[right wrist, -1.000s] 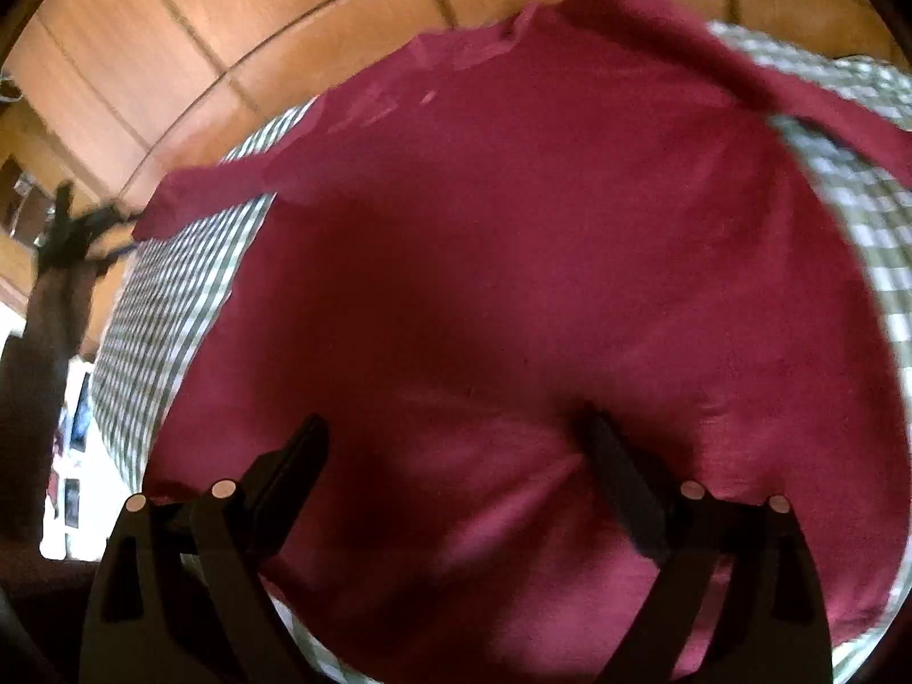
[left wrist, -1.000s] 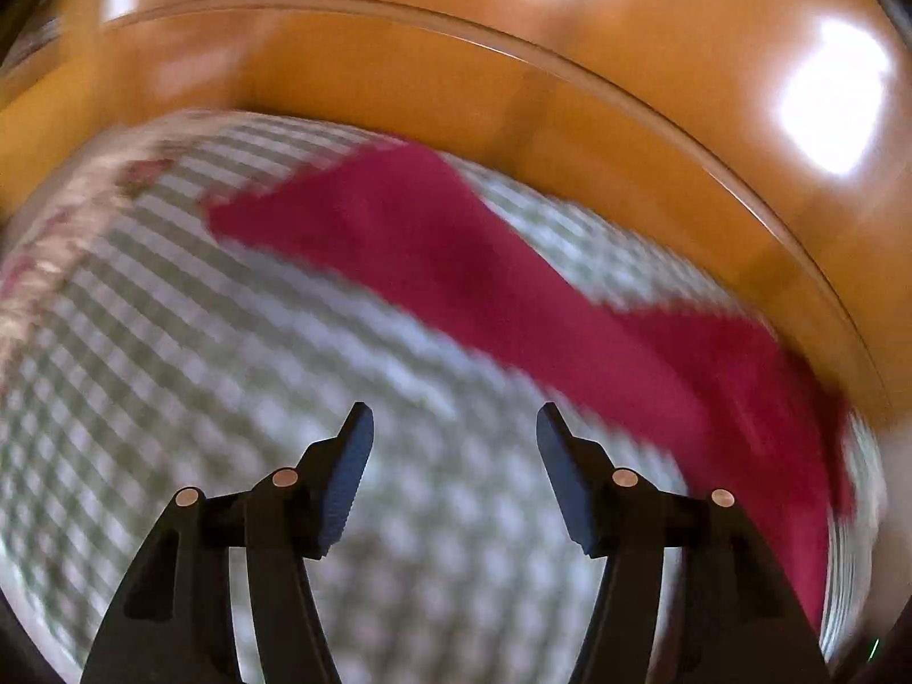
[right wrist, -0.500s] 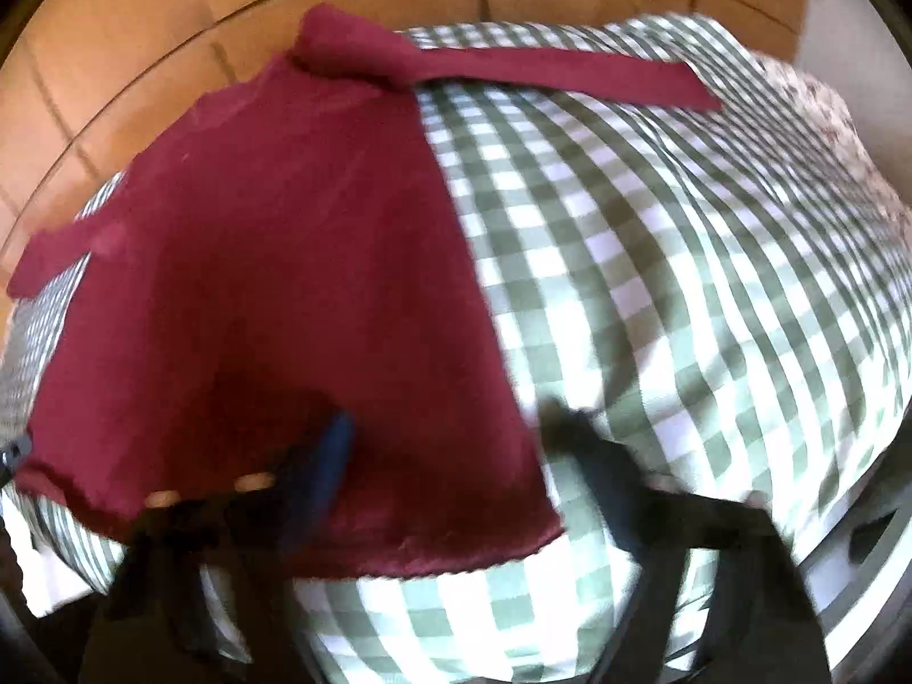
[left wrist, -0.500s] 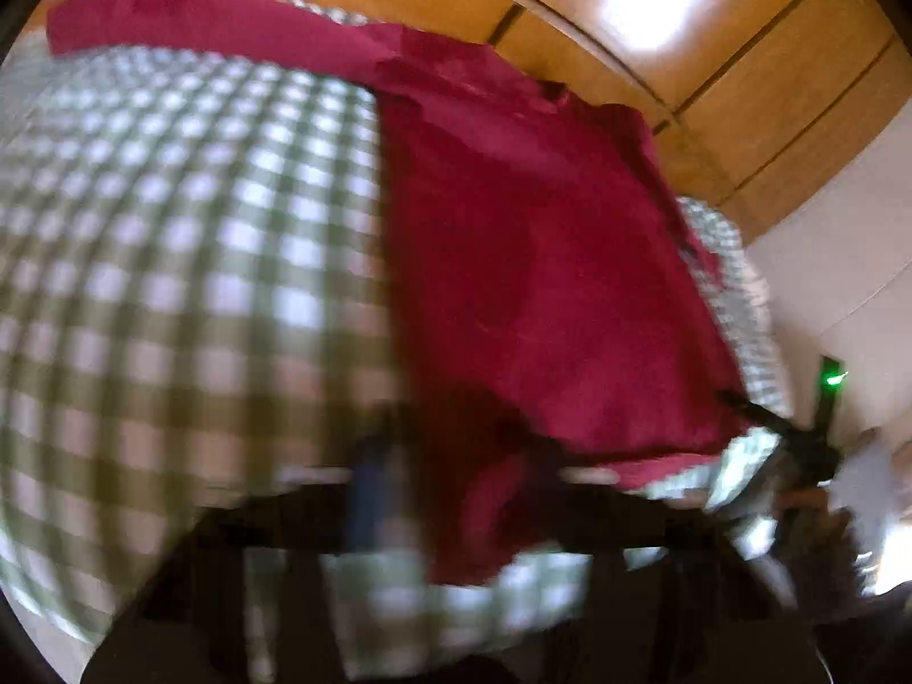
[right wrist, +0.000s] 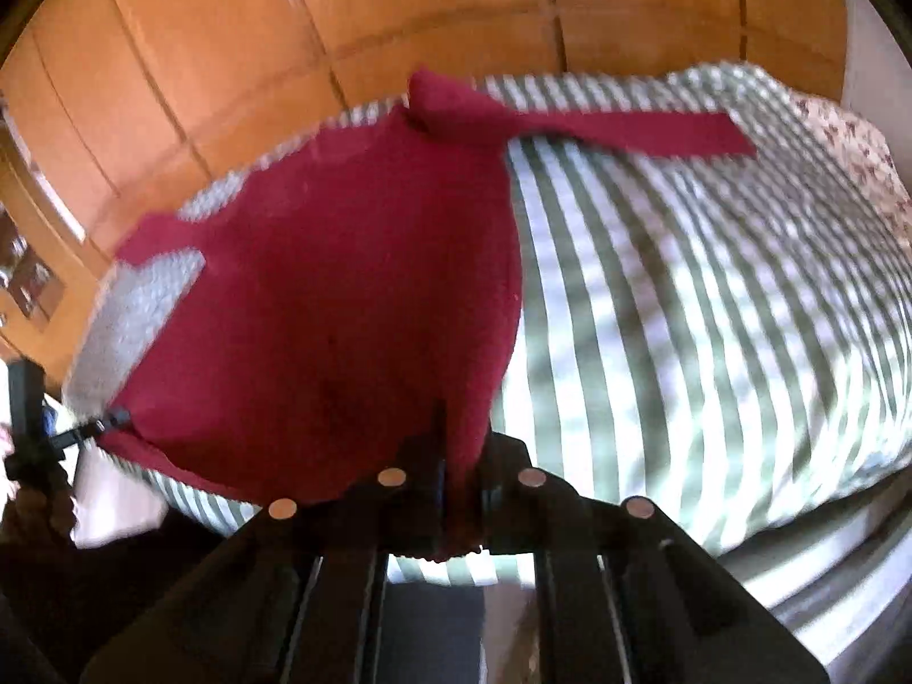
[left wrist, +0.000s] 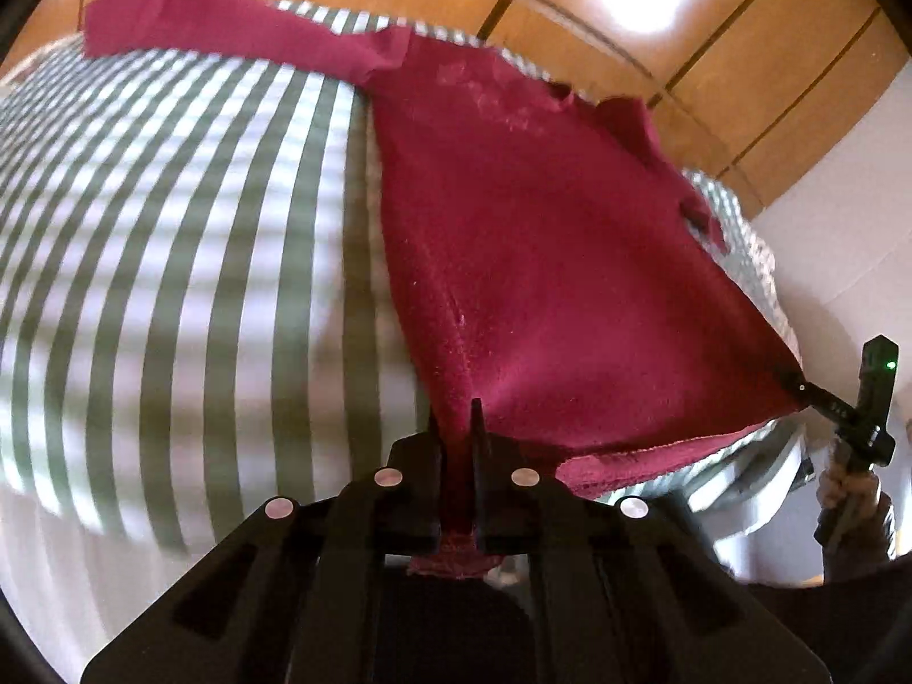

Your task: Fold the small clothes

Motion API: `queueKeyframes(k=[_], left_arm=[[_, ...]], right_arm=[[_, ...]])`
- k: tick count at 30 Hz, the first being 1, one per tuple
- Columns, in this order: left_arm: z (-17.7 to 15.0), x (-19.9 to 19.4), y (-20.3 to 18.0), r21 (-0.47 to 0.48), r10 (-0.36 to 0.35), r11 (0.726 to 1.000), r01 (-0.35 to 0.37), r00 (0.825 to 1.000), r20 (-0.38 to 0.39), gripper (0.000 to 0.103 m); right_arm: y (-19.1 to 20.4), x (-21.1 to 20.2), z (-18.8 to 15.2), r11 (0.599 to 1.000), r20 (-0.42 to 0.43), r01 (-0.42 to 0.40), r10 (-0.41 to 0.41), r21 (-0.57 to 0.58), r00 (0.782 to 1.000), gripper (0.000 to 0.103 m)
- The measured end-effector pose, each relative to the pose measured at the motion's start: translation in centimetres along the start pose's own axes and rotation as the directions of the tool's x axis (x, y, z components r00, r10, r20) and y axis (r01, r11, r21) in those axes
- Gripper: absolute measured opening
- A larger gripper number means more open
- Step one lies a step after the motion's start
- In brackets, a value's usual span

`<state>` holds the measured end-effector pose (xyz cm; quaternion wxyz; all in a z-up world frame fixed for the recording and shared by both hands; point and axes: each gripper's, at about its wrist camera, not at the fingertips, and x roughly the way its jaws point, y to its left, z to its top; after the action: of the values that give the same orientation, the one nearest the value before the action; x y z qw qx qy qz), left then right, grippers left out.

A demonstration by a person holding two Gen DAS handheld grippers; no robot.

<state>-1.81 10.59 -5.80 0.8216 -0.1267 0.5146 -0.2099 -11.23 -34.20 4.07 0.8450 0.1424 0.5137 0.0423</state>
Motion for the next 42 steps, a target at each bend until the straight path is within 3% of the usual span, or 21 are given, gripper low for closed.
queueKeyframes(k=[3,5,6,7,8,9,12,17,24,26,28,33,34,36,39,40,42], left_arm=[[-0.9,0.4,0.4,-0.032,0.028,0.999,-0.030,0.999,-0.046,0.006],[-0.4,-0.6,0.1,-0.038,0.027,0.999,-0.028,0.999,-0.030,0.014],[0.1,-1.0,-0.3,-0.022,0.045,0.999,-0.045,0.999,-0.015,0.035],[1.0,-1.5,-0.6,-0.013,0.071,0.997,-0.071,0.997,0.017,0.063],[1.6,-1.8,-0.8,-0.020,0.079,0.997,-0.078,0.996,0.048,0.072],[2.2,-2.1,-1.0,-0.024,0.074,0.997,-0.072,0.993,0.087,0.073],[5.2,-1.0,-2.7,0.023,0.060,0.998,-0.063,0.991,0.121,0.072],[8.3,3.9,-8.3,0.189,0.091,0.975,-0.121,0.983,0.159,0.072],[9.7,10.5,-12.4,0.318,0.113,0.938,-0.138,0.989,0.096,0.073],[9.5,12.1,-12.2,0.311,0.125,0.941,-0.137,0.991,0.057,0.073],[9.3,12.7,-12.3,0.312,0.131,0.939,-0.147,0.989,0.071,0.080],[9.4,13.4,-12.3,0.287,0.127,0.948,-0.140,0.990,0.062,0.088],[9.4,13.5,-12.3,0.285,0.130,0.948,-0.142,0.990,0.061,0.089],[9.5,13.8,-12.5,0.286,0.135,0.947,-0.146,0.989,0.058,0.089],[9.5,13.8,-12.5,0.283,0.140,0.947,-0.150,0.989,0.057,0.089],[9.5,13.8,-12.5,0.281,0.140,0.948,-0.151,0.988,0.058,0.089],[9.6,13.8,-12.5,0.277,0.138,0.949,-0.149,0.989,0.061,0.090]], right_arm=[[0.1,0.8,-1.7,1.000,-0.071,-0.018,0.019,0.004,0.997,0.007],[-0.2,0.9,-1.4,0.999,-0.072,-0.032,0.034,0.020,0.997,0.009],[-0.5,0.7,-0.9,0.999,-0.060,-0.038,0.040,0.034,0.997,0.013],[-1.1,0.5,-0.1,0.998,-0.036,-0.031,0.033,0.053,0.999,0.019],[-2.2,0.1,1.0,0.995,0.005,-0.014,0.013,0.094,1.000,0.027],[-3.1,-0.2,1.8,0.991,0.034,-0.012,0.008,0.132,0.999,0.040],[-7.1,0.0,4.9,0.964,0.110,-0.012,-0.018,0.267,0.994,0.041],[-14.9,3.0,10.4,0.861,0.174,-0.036,-0.062,0.508,0.983,0.043],[-23.7,6.8,17.7,0.718,0.222,-0.063,-0.130,0.693,0.966,0.045],[-25.1,8.0,19.5,0.700,0.216,-0.053,-0.147,0.713,0.965,0.046],[-26.6,9.3,21.5,0.682,0.212,-0.033,-0.181,0.731,0.960,0.046],[-28.7,11.6,25.2,0.673,0.200,0.003,-0.225,0.740,0.953,0.044],[-28.8,12.1,26.0,0.682,0.188,0.021,-0.232,0.731,0.954,0.038],[-28.7,12.2,27.2,0.720,0.154,0.082,-0.256,0.689,0.954,0.006],[-28.4,9.1,27.4,0.750,0.196,0.140,-0.341,0.646,0.919,0.006],[-28.6,7.7,27.0,0.750,0.212,0.145,-0.358,0.645,0.909,0.006],[-29.6,4.7,25.7,0.728,0.243,0.181,-0.437,0.661,0.866,0.006]])
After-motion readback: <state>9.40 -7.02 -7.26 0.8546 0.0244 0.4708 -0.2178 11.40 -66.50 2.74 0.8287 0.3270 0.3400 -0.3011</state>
